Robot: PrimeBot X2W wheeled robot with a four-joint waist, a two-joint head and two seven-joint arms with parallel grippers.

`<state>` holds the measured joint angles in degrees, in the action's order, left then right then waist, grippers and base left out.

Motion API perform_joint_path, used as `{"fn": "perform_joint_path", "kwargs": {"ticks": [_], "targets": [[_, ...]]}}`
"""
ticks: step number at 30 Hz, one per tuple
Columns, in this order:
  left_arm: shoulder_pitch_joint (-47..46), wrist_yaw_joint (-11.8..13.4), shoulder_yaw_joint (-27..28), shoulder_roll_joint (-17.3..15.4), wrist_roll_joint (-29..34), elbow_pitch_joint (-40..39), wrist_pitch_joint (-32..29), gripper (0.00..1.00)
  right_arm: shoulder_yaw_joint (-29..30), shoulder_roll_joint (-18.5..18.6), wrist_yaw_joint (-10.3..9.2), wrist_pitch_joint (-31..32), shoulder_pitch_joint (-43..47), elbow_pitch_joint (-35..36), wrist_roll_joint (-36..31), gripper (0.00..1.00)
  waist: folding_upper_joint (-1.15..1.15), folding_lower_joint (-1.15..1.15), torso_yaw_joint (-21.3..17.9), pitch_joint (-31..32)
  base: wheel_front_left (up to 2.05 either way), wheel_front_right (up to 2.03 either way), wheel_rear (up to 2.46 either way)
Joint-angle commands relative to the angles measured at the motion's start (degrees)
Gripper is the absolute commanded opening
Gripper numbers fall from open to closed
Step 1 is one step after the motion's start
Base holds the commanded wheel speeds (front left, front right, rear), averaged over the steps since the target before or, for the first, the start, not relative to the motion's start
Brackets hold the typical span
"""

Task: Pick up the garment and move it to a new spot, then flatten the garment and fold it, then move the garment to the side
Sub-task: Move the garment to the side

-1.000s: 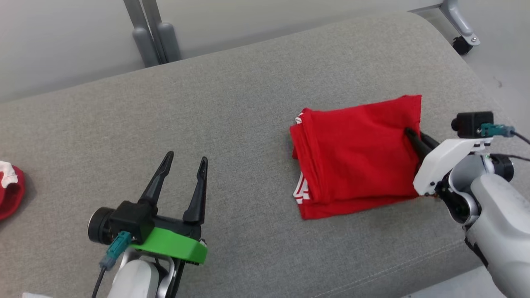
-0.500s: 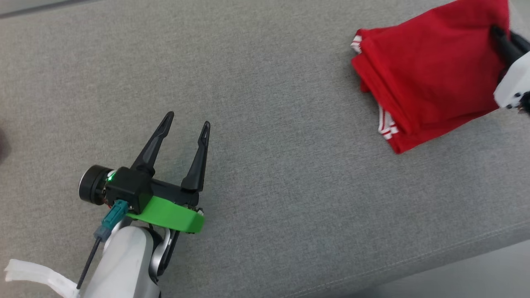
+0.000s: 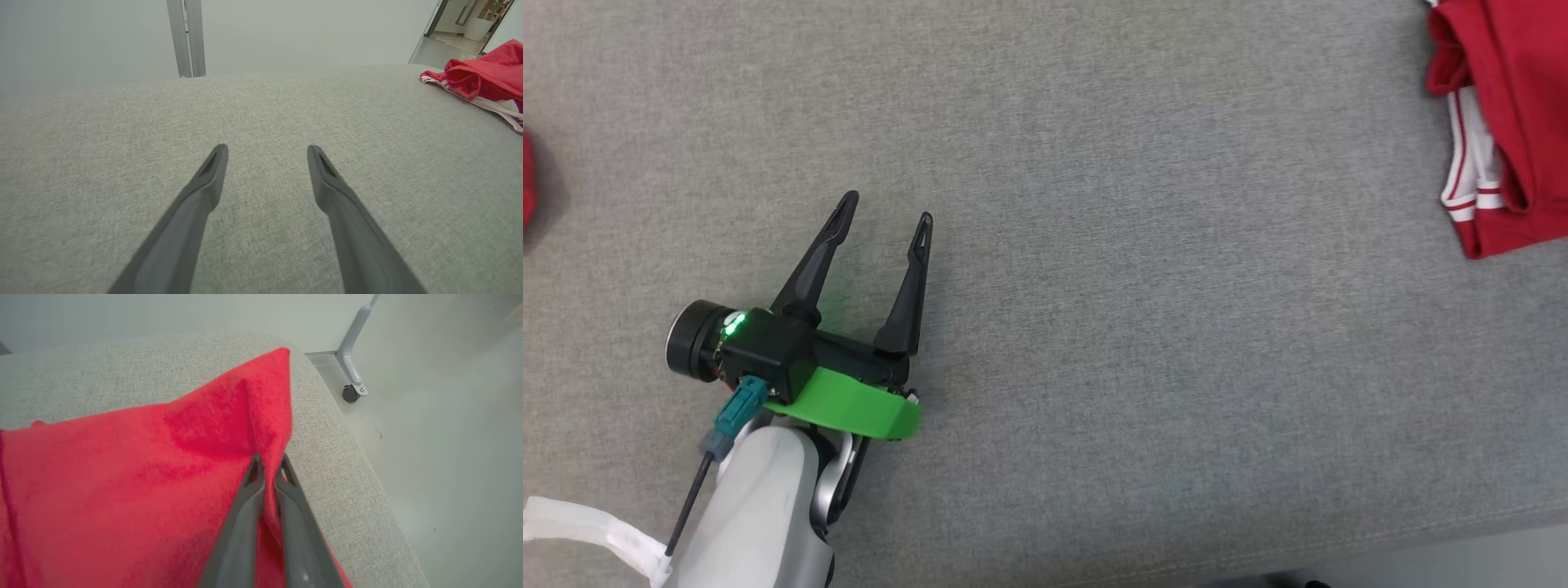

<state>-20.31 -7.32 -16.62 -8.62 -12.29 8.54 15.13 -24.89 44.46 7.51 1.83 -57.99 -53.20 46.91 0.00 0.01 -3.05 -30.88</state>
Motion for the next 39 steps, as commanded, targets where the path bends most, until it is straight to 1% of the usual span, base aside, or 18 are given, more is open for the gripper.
{"fn": "perform_joint_path", "kwargs": {"ticks": [1,2,3,4,5,9,10,12,18,20,26,29,32,36,39], "targets": [[-0.94,0.20,0.22,-0.24,0.38,0.08,-0.01,1.00,0.04,0.41,-0.03,-0.91,-1.06,-1.56,0.55,0.00,0.00,-0.01,0.98,-0.80,0.00,0.00,0.00],[-0.95,0.23,0.25,-0.17,0.33,0.19,-0.01,1.00,-0.19,0.04,-0.03,-1.11,-1.13,-2.91,0.54,0.00,0.00,-0.01,0.97,-0.63,0.00,0.00,0.00],[-0.94,0.23,0.30,-0.13,0.28,0.27,-0.01,1.00,-0.05,-0.41,-0.03,-1.35,-1.34,-3.95,0.89,0.15,0.00,-0.01,0.94,-0.43,0.00,0.00,0.00],[-0.87,0.23,0.31,-0.05,0.20,0.40,-0.01,1.00,0.02,-0.59,-0.03,-2.23,-1.79,-5.32,0.44,0.92,0.00,-0.01,0.89,-0.01,0.00,0.00,0.00],[-0.80,0.22,0.27,0.05,0.14,0.43,0.00,1.00,-0.05,-0.65,-0.04,-3.26,-2.15,-6.58,-0.20,1.00,0.00,-0.01,0.88,0.36,0.00,0.00,0.00],[0.45,0.21,0.73,0.36,-0.35,0.72,0.00,1.00,-1.66,-2.33,-0.04,-7.51,-2.13,-9.29,-2.15,1.00,0.00,-0.01,0.64,3.60,0.00,0.00,0.00],[0.92,0.23,0.98,0.38,-0.45,0.76,0.00,1.00,-2.14,-2.54,-0.04,-8.64,-2.19,-9.39,-2.70,1.00,0.00,-0.01,0.55,4.51,0.00,0.00,0.00],[1.92,0.39,1.60,0.42,-0.61,0.79,-0.01,1.00,-2.80,-4.30,-0.03,-9.65,-1.88,-8.63,-2.03,1.00,0.00,-0.01,0.28,6.72,0.00,0.00,0.00],[5.73,1.38,4.97,-0.84,-0.94,-0.96,0.00,1.00,-7.07,-6.37,-0.04,-12.24,-1.22,-1.70,-2.02,1.00,0.00,-0.01,-0.32,14.17,0.00,0.00,0.00],[7.47,1.88,6.34,-1.33,-1.21,-1.87,-0.01,1.00,-8.99,-6.41,-0.03,-13.01,-0.38,1.54,-2.38,1.00,0.00,-0.01,-0.26,16.91,0.00,0.00,0.00],[11.80,3.17,9.49,-1.88,-2.48,-3.94,-0.01,1.00,-11.37,-6.49,-0.04,-15.18,3.74,10.84,-1.12,1.00,0.00,-0.01,0.13,23.60,0.00,0.00,0.00],[13.90,3.39,10.35,-1.76,-2.81,-4.69,-0.01,1.00,-11.37,-7.26,-0.03,-15.86,7.34,15.89,-0.24,1.00,0.00,-0.01,0.28,26.56,0.00,0.00,0.00],[15.80,3.43,10.74,-1.57,-3.20,-5.17,-0.01,1.00,-10.24,-7.69,-0.04,-16.45,11.29,19.27,-0.49,1.00,0.00,-0.01,0.48,29.11,0.00,0.00,0.00],[18.34,3.96,12.16,-1.10,-3.92,-5.94,-0.01,1.00,-6.68,-8.94,-0.04,-16.93,18.21,23.73,-2.58,1.00,0.00,-0.01,1.27,31.51,0.00,0.00,0.00],[19.74,4.06,12.97,-0.51,-4.20,-6.37,-0.01,1.00,-2.20,-10.43,-0.04,-17.03,24.43,26.91,-5.07,1.00,0.00,-0.01,2.07,32.34,0.00,0.00,0.00]]}}
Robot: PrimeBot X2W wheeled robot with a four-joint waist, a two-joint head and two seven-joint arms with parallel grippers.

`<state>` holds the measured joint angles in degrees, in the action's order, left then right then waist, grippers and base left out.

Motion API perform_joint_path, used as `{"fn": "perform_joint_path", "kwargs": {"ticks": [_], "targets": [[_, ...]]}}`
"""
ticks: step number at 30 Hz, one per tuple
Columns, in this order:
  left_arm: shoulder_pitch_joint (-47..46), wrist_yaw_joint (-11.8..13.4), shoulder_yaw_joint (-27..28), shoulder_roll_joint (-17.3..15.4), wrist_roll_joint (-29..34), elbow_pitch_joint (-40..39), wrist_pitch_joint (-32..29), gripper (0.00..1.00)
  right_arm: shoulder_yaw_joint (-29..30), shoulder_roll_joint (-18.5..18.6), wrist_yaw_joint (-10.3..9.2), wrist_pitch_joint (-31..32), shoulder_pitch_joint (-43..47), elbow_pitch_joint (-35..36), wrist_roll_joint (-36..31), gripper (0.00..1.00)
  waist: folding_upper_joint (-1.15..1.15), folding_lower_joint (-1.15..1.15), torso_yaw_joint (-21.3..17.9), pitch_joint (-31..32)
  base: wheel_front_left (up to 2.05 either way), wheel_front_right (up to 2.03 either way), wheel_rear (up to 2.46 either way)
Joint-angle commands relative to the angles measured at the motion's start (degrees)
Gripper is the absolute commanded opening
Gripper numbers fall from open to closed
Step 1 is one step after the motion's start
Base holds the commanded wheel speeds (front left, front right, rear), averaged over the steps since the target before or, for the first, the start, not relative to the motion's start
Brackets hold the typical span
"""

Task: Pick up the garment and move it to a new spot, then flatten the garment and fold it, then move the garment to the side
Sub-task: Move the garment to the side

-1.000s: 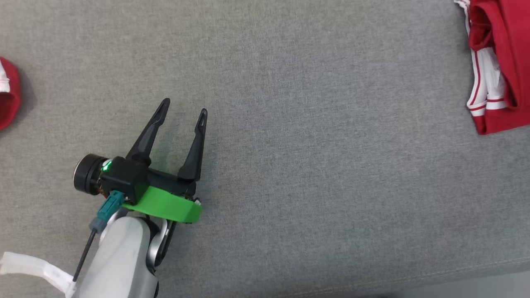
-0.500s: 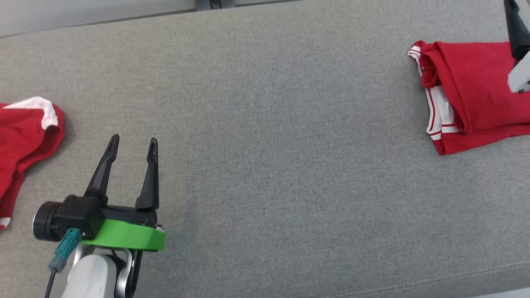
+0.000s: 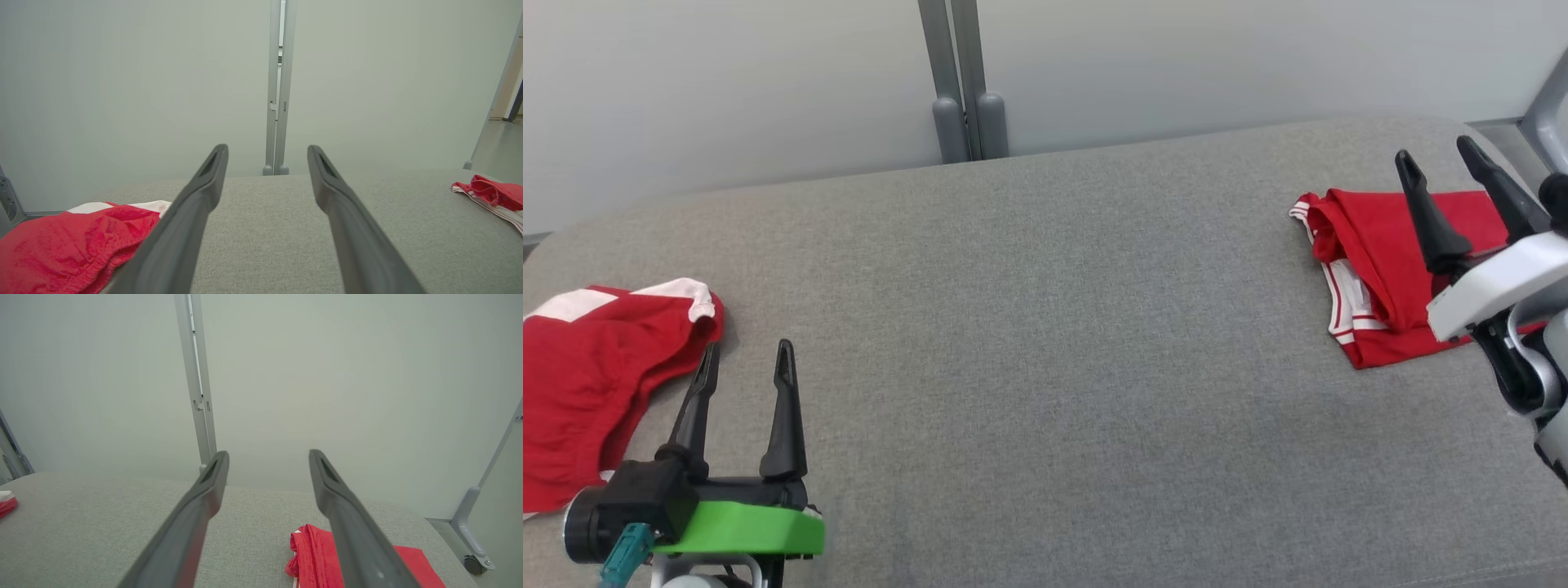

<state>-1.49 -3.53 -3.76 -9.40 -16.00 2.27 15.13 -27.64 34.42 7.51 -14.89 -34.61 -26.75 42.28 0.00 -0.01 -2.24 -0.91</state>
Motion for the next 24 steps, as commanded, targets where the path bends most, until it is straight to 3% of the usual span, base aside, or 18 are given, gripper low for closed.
{"fn": "perform_joint_path", "kwargs": {"ticks": [1,10,16,24], "targets": [[1.33,0.23,0.26,0.50,-0.40,-0.15,-0.01,1.00,2.26,-0.99,-0.04,-0.25,2.99,1.45,-1.46,1.00,0.00,0.01,1.52,2.70,0.00,0.00,0.00],[5.97,0.31,1.66,3.33,-0.65,1.70,-0.01,1.00,18.78,-10.50,-0.01,-0.27,24.80,14.10,-12.71,1.00,0.00,0.01,3.97,5.09,0.00,0.00,0.00],[7.60,-1.01,2.80,4.63,-0.02,1.63,-0.01,1.00,22.91,-14.91,-0.01,-0.26,32.84,20.27,-17.10,1.00,0.00,0.01,4.52,4.93,0.00,0.00,0.00],[6.78,-2.04,3.61,5.34,3.17,2.38,-0.01,1.00,23.54,-16.72,-0.01,-0.28,34.45,21.36,-19.30,1.00,0.00,0.01,4.27,4.04,0.00,0.00,0.00]]}}
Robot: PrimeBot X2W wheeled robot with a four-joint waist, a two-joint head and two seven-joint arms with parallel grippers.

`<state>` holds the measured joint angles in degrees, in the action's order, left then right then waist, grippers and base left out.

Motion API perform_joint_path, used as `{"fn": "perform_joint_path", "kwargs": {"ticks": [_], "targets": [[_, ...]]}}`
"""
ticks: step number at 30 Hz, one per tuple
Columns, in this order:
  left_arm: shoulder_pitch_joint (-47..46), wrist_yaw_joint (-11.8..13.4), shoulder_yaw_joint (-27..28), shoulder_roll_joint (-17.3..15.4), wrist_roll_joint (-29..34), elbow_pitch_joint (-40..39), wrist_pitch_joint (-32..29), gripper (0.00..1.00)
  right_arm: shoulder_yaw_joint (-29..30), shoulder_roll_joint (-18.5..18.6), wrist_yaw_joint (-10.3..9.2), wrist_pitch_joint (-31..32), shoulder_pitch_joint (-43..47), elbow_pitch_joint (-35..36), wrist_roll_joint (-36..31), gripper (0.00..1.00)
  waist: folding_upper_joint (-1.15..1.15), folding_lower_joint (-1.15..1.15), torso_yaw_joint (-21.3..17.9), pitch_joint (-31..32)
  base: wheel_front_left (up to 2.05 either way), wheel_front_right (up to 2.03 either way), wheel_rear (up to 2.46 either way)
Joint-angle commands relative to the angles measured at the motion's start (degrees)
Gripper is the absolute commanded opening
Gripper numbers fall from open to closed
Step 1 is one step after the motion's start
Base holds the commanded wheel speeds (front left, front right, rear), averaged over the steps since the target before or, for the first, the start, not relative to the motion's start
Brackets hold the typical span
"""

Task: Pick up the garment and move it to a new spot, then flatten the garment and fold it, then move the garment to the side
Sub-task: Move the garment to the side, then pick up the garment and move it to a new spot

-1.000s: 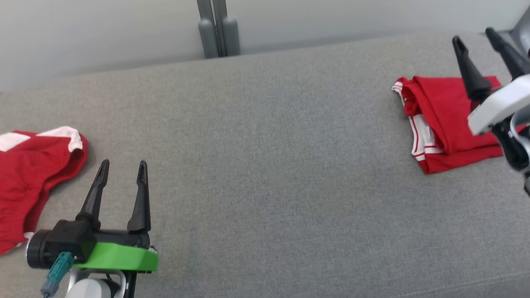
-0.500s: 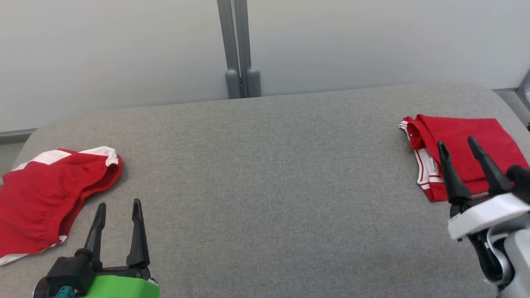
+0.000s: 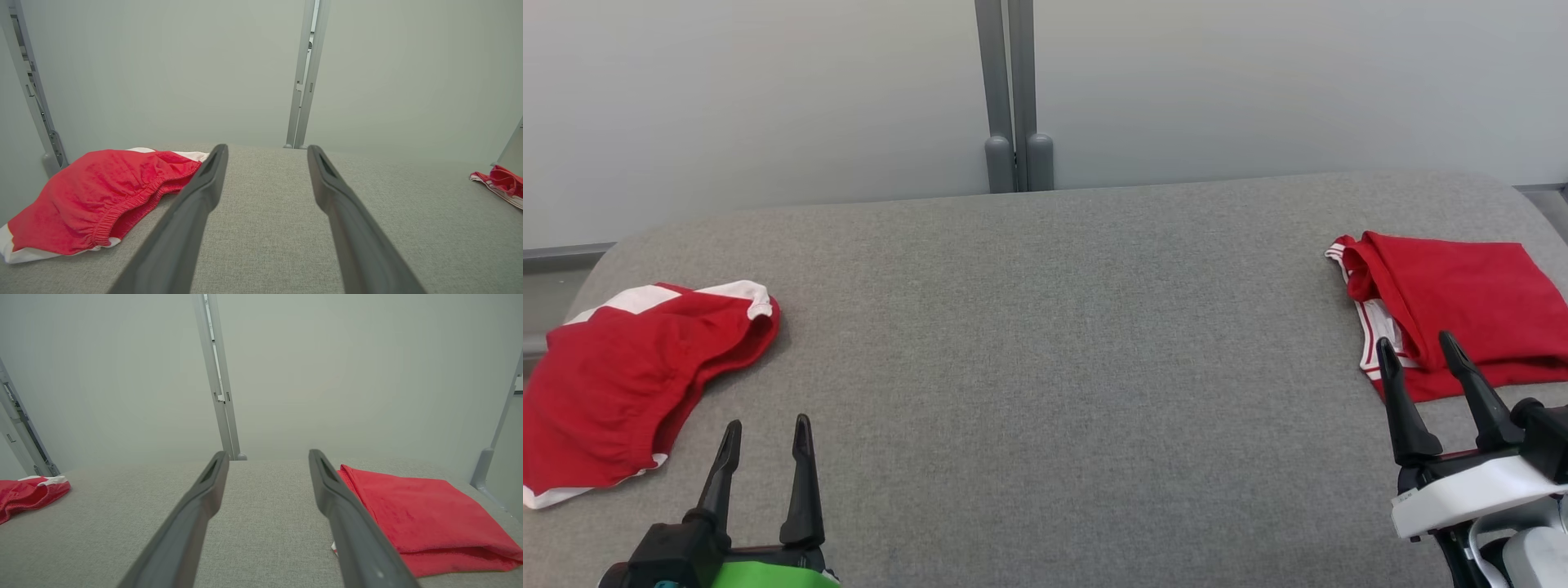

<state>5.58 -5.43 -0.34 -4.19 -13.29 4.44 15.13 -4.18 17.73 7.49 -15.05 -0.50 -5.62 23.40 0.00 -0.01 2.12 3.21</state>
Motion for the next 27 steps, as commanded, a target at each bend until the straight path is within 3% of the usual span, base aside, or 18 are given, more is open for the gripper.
{"fn": "perform_joint_path", "kwargs": {"ticks": [1,18,27], "targets": [[-0.48,-0.26,0.34,0.22,0.73,0.32,-0.01,1.00,0.06,-0.19,0.01,-0.12,0.14,0.20,-0.63,1.00,0.00,0.01,-0.19,-0.16,0.00,0.00,0.00],[-1.78,-1.45,1.21,0.90,3.18,1.78,-0.01,1.00,-0.61,-0.54,0.01,-0.13,-0.89,-1.76,-1.57,1.00,0.00,0.01,-0.45,-0.64,0.00,0.00,0.00],[-2.39,-0.91,2.27,0.93,4.04,2.65,-0.01,1.00,-1.75,-1.13,0.01,-0.13,-0.69,-1.86,-0.74,1.00,0.00,0.01,4.75,-0.85,0.00,0.00,0.00]]}}
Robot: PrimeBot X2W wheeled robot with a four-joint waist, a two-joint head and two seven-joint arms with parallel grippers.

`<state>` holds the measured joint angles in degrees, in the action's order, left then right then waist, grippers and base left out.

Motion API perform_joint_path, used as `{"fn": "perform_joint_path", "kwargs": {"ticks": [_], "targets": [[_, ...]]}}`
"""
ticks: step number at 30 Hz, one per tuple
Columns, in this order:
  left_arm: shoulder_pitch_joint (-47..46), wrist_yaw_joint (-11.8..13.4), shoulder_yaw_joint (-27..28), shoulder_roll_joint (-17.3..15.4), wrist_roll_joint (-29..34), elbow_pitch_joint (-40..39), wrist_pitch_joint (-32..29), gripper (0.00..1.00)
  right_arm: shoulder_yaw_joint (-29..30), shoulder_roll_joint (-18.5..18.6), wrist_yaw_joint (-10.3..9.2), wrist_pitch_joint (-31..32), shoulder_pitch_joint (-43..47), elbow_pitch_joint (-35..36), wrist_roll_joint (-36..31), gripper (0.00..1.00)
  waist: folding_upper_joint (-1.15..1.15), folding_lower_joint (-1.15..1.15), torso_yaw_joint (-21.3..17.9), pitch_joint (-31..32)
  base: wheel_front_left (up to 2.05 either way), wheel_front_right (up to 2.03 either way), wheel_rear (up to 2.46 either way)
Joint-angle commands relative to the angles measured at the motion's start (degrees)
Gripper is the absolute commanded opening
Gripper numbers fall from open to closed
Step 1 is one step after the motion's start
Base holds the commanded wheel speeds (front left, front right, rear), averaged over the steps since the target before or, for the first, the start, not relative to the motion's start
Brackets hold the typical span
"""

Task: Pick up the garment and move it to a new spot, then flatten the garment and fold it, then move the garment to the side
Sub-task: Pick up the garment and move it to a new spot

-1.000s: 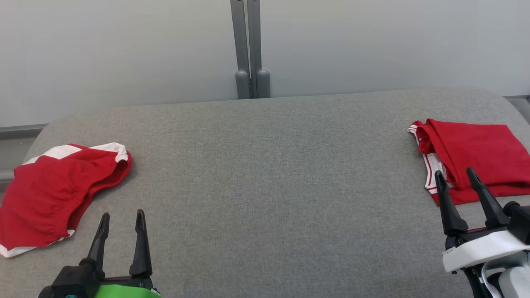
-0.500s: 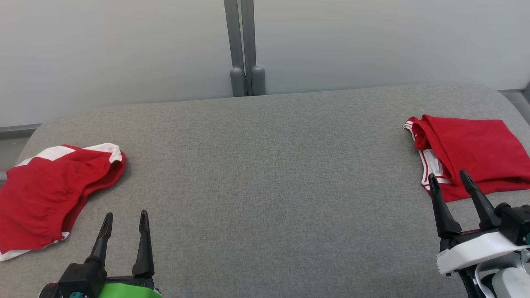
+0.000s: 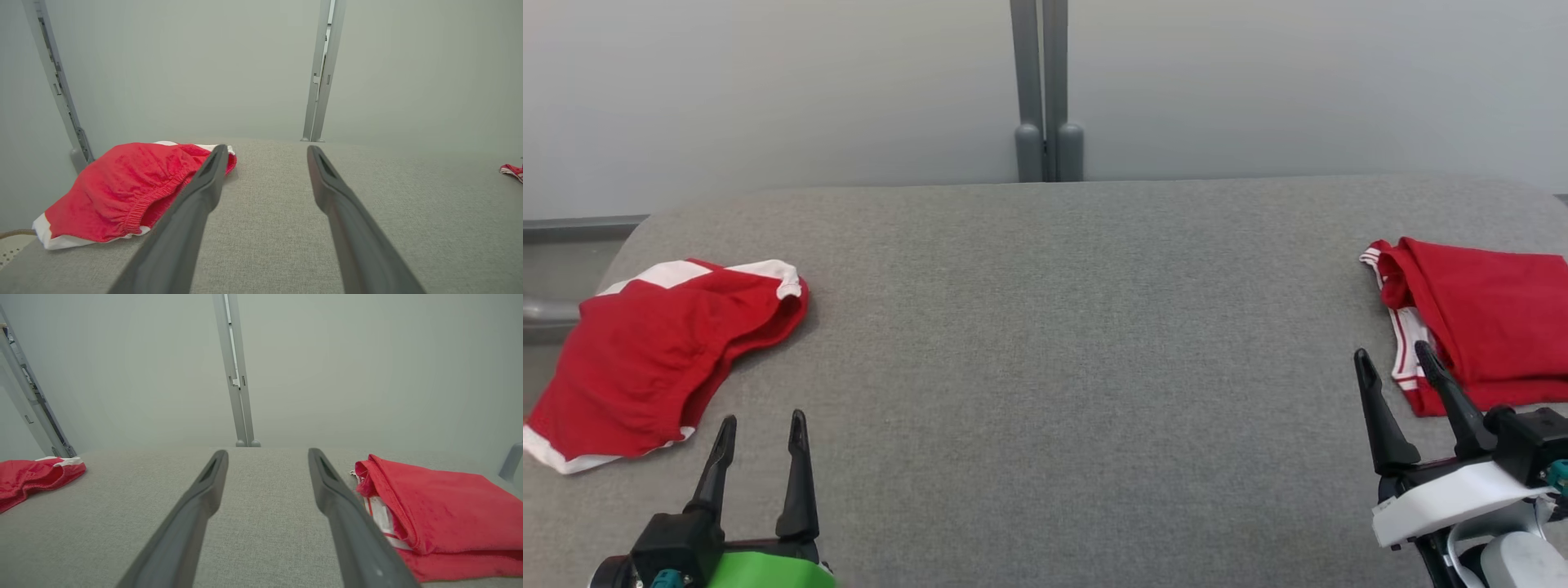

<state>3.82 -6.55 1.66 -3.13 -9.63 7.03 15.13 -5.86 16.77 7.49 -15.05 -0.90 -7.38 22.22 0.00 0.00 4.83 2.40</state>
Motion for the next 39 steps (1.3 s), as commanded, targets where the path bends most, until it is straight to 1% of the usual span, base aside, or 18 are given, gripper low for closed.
{"fn": "perform_joint_path", "kwargs": {"ticks": [1,7,12,16,20,24,29,34,36,37,39], "targets": [[-0.59,0.33,0.50,-0.13,0.50,0.18,0.00,1.00,-0.33,-0.23,0.01,-0.12,-0.34,-0.12,0.41,1.00,0.00,0.00,3.08,-0.04,0.00,0.00,0.00],[-0.51,0.42,1.18,-0.37,0.97,0.73,-0.01,1.00,-2.50,-0.26,0.01,-0.13,-1.02,-0.26,0.71,1.00,0.00,0.00,9.49,-0.28,0.00,0.00,0.00],[-0.17,1.15,2.32,-0.70,0.94,1.12,-0.02,1.00,-5.00,-0.66,0.01,-0.13,-1.58,-0.64,1.27,1.00,0.00,0.00,14.43,-0.26,0.00,0.00,0.00],[0.04,1.40,2.82,-0.86,0.60,1.27,-0.01,1.00,-5.86,-0.71,0.01,-0.12,-1.57,-0.43,1.40,1.00,0.00,0.00,17.84,-0.40,0.00,0.00,0.00],[0.06,1.52,3.08,-0.85,0.28,1.51,0.00,1.00,-6.21,-0.64,0.01,-0.12,-1.91,0.13,1.49,1.00,0.00,0.00,20.42,-0.71,0.00,0.00,0.00],[0.21,1.51,3.05,-0.77,0.05,1.48,-0.01,1.00,-7.12,-0.30,0.01,-0.12,-2.31,0.35,1.81,1.00,0.00,0.00,21.92,-0.86,0.00,0.00,0.00],[0.12,1.59,3.26,-0.75,-0.13,1.30,-0.01,1.00,-7.76,-0.30,0.01,-0.12,-2.84,0.28,1.93,1.00,0.00,0.00,22.39,-1.11,0.00,0.00,0.00],[-0.75,1.57,3.33,-0.85,-0.70,1.34,-0.03,1.00,-8.44,0.03,0.01,-0.12,-3.23,0.55,2.01,1.00,0.00,0.00,21.42,-2.09,0.00,0.00,0.00],[-2.33,1.23,2.97,-1.53,-0.65,1.04,-0.52,1.00,-8.43,0.26,0.01,-0.12,-3.37,0.73,2.01,1.00,0.00,0.00,20.93,-2.64,0.00,0.00,0.00],[-3.17,1.09,2.84,-1.76,-0.95,0.71,-1.12,1.00,-8.34,0.41,0.01,-0.12,-3.52,0.84,1.98,1.00,0.00,0.00,20.72,-2.96,0.00,0.00,0.00],[-5.26,0.54,2.35,-2.28,-2.69,0.69,-4.48,1.00,-8.19,0.94,0.01,-0.12,-3.96,1.19,1.73,1.00,0.00,0.00,20.12,-4.03,0.00,0.00,0.00]]}}
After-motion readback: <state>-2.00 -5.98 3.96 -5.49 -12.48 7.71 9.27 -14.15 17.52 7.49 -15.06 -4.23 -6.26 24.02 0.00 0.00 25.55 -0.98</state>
